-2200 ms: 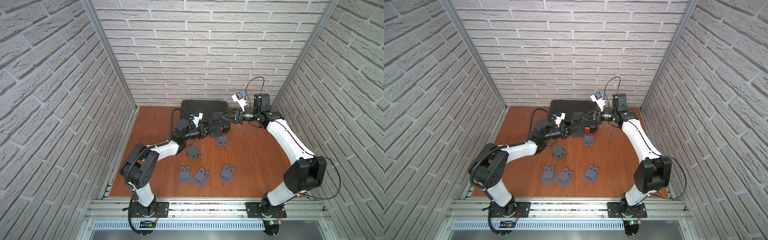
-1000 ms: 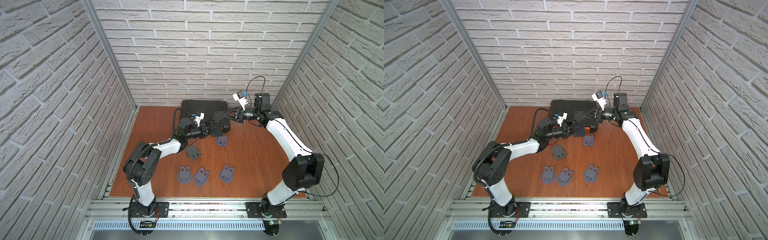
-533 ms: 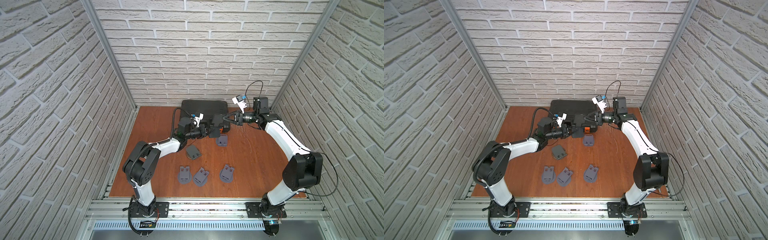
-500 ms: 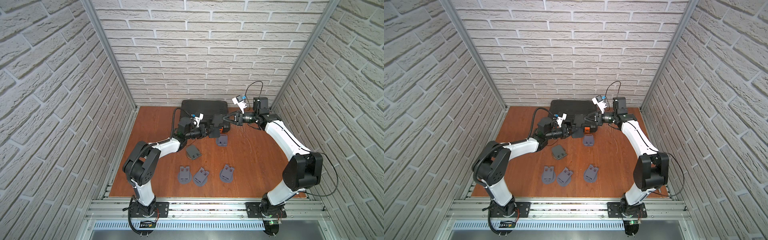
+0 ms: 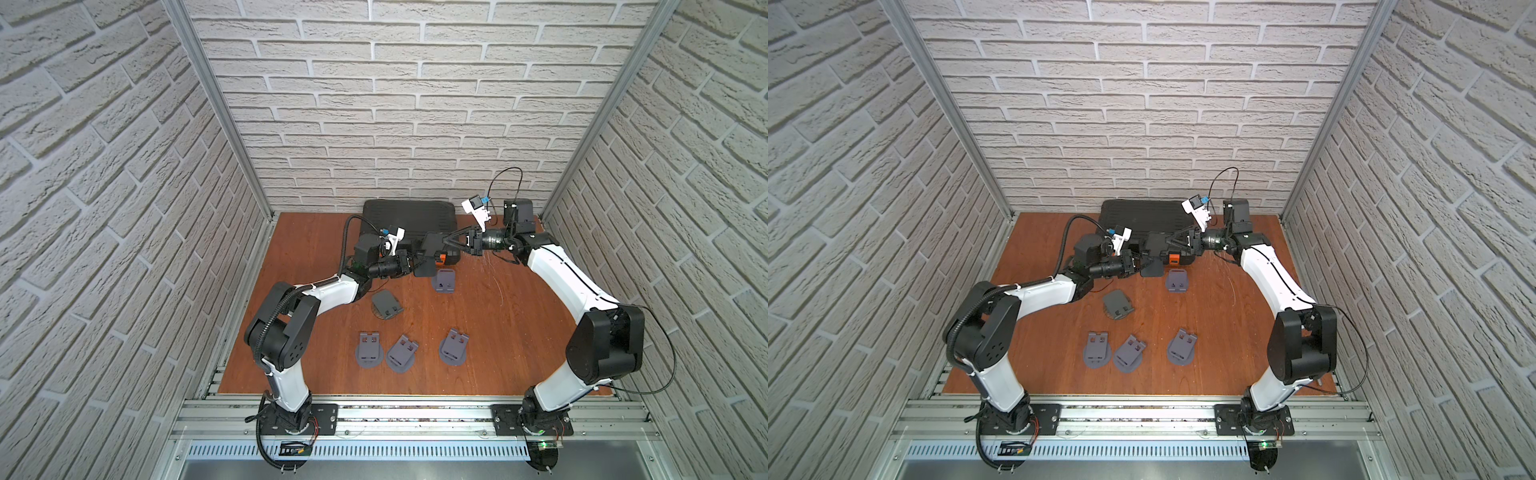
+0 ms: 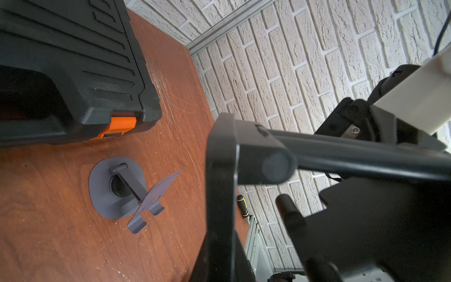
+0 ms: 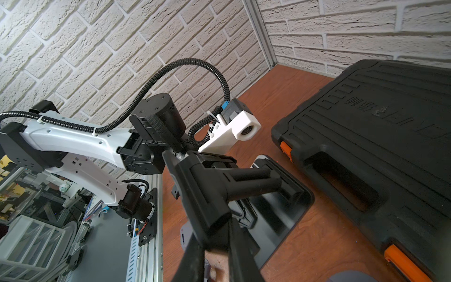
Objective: Open the phone stand
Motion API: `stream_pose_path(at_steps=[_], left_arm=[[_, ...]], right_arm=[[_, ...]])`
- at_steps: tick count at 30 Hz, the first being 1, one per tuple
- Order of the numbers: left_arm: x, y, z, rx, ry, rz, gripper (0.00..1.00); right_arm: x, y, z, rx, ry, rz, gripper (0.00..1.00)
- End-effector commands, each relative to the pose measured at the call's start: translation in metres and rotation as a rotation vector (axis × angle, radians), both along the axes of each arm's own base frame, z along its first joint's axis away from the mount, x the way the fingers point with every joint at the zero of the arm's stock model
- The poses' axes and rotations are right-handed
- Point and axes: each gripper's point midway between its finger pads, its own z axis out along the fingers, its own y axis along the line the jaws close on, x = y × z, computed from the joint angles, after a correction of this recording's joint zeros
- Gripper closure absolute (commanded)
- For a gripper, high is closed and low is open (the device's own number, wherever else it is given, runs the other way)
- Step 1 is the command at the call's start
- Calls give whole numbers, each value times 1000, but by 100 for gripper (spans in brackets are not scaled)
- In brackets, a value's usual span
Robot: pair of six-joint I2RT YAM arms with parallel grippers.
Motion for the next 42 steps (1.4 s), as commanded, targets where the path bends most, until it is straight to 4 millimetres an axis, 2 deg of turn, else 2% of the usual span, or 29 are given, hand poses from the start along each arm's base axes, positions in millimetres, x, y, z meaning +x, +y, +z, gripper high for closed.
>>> stream_pose_path(at_steps=[1,8,11,18,22,27,36,42], left_arm=[[14,-8,72,-115,-271,33,100],[16,-8,75,-136,-280,33,100],[11,-10,79,-173,-271,18,100],[-5,-15,88,-265,-242,-22,100],[-10,-15,89,-305,-223,-34,100],[-6,-11,81,-297,-211,-12,100],[9,1,79,-269,-229,26,100],[20,10,80,-239,-259,58,100]], right_arm=[[-50,38,-18,21,198,146,88],[-53,41,-16,11,201,154,85],[-49,40,-11,6,186,136,80],[-35,40,7,10,133,77,60],[-31,40,17,18,101,64,58],[-32,40,22,19,91,67,61],[-40,39,21,19,92,83,81],[-46,40,15,26,120,108,84]])
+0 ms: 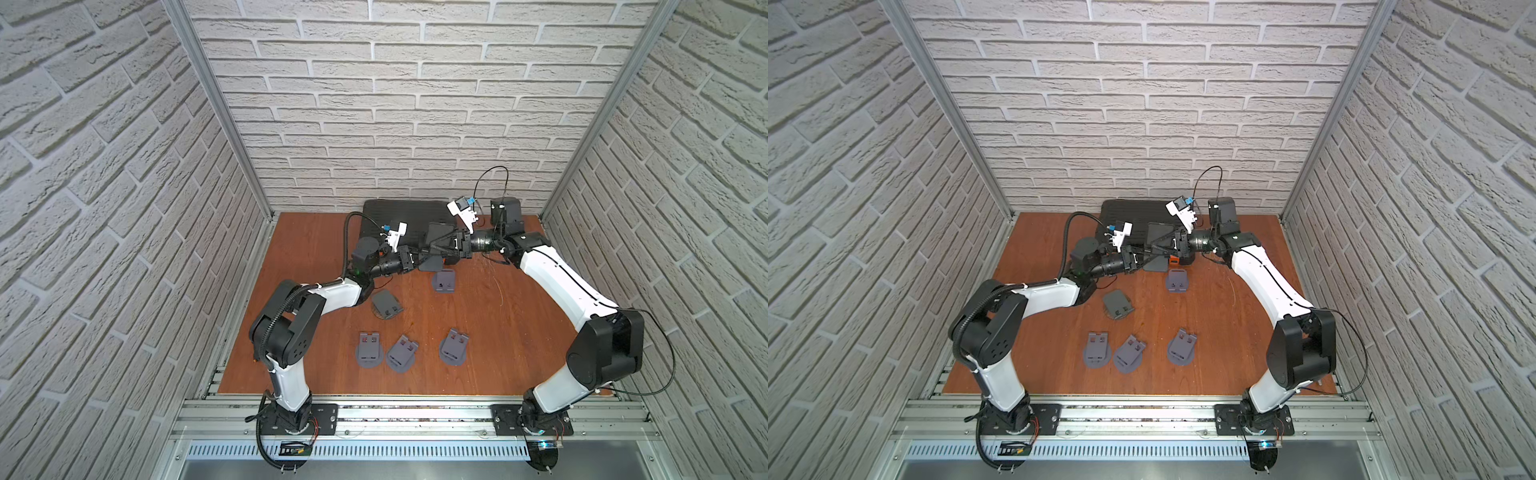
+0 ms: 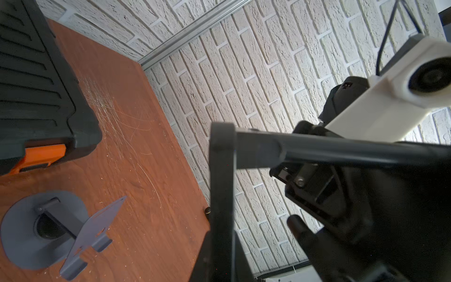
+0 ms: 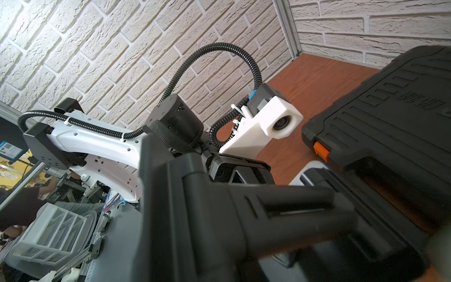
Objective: Open the phone stand
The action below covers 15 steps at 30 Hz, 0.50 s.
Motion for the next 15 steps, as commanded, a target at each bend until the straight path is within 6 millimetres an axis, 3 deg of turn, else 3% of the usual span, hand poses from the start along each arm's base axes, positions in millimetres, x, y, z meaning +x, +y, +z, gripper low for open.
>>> stream_pose_path(at_steps=[1,10,15], left_arm=[[27,20,40,-49,-176,117,100],[39,20,43,-46,-193,130,100],[39,18,47,-66,-192,127,100]], right_arm=[[-23,4,-2,15,90,44,84],[-34,7,-20,6,145,78,84],[-29,5,-27,-25,152,45,74]])
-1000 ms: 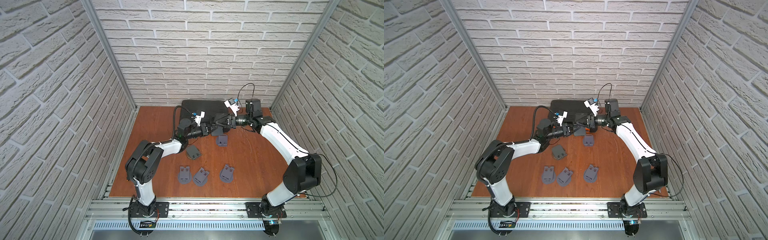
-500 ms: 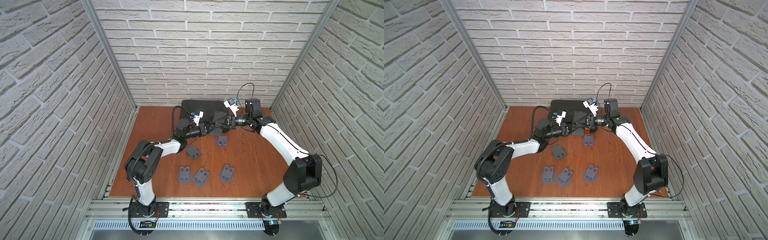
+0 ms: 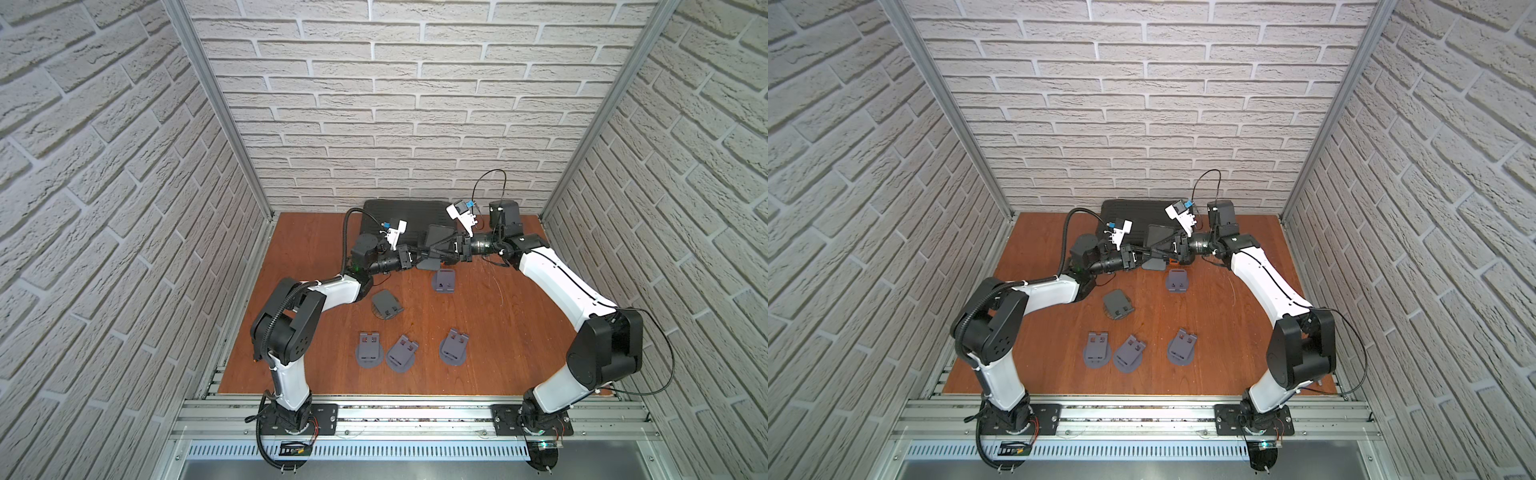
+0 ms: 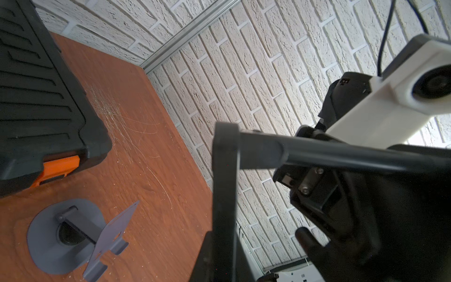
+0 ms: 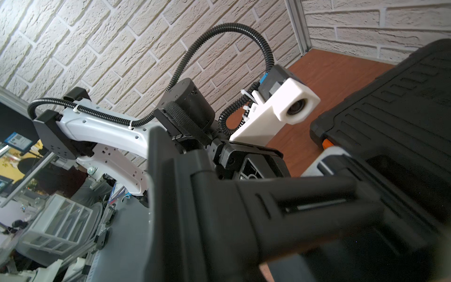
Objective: Open the phone stand
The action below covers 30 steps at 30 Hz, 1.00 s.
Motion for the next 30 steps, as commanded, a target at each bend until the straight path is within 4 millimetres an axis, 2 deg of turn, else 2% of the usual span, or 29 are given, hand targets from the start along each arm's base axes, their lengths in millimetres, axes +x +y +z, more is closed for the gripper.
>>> stream_pose_path(at_steps=[1,5,10,15,18,24,30], left_arm=[[29,15,48,-101,-143,127,100],[23,16,46,-119,-136,124,100],[21,22,36,-118,-119,151,100],[25,25,31,-122,-118,182,100],[27,24,30,-118,-119,197,100],[26,19,18,-42,-118,221,100],[21,13,13,15,-129,225,100]], right_arm=[[-20,4,-15,-27,129,10,72],[-8,1,-12,-48,104,-62,60],[0,-7,-2,-75,72,-171,50],[7,-30,-6,-203,72,-369,46],[3,-37,-11,-309,58,-468,45],[-9,-23,2,-389,-15,-540,35],[-5,-21,13,-420,-34,-622,21]])
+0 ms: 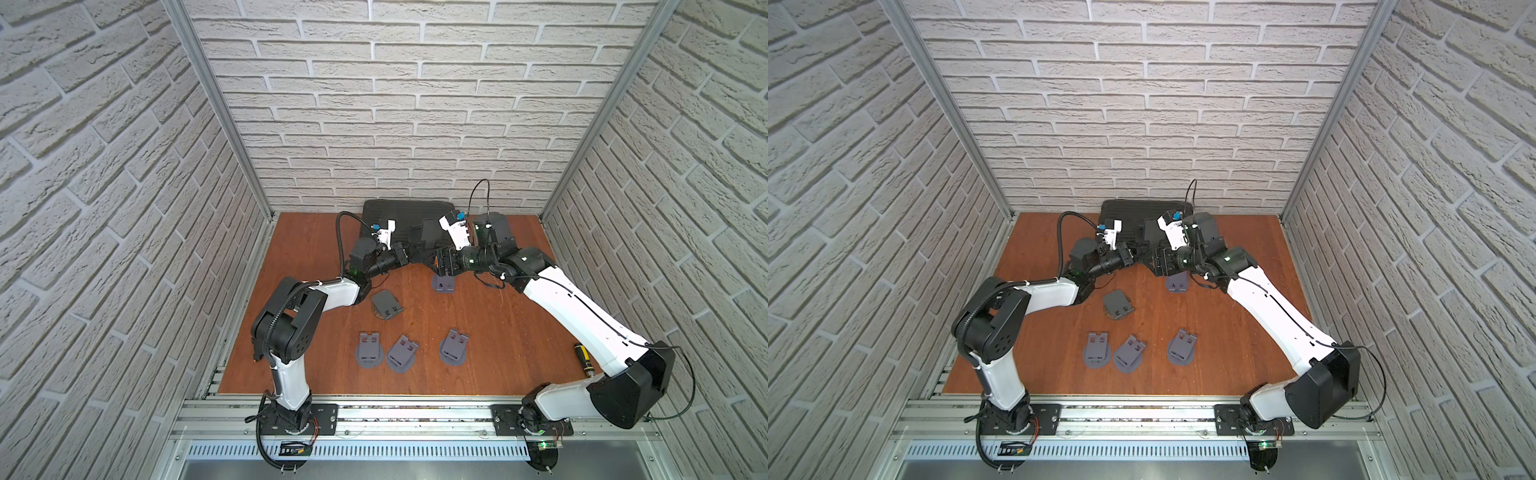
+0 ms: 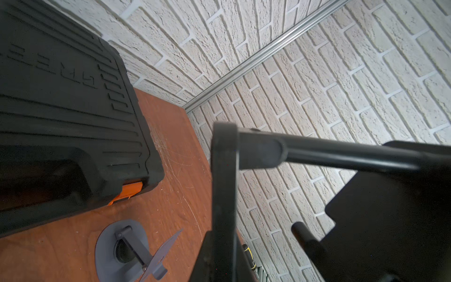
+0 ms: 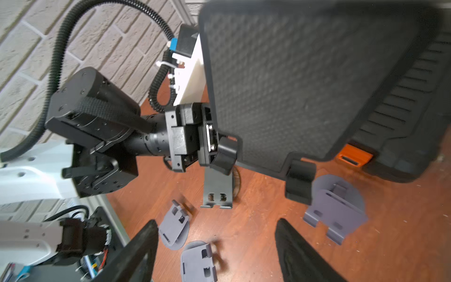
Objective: Open the phone stand
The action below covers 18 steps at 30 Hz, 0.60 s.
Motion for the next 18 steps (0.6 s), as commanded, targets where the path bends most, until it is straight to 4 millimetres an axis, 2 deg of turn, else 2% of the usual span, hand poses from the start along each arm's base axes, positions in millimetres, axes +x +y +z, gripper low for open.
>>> stream_pose_path(at_steps=[1,8,18], left_arm=[[-8,-2,34,-13,-125,3,100],[-12,-7,35,-17,-130,-9,100],[-18,-14,33,-26,-127,-30,100]], right_arm=[[11,-14,24,-29,-68,-113,20],[27,-18,22,-69,-60,-176,9],[49,-9,16,-50,-45,-211,8]])
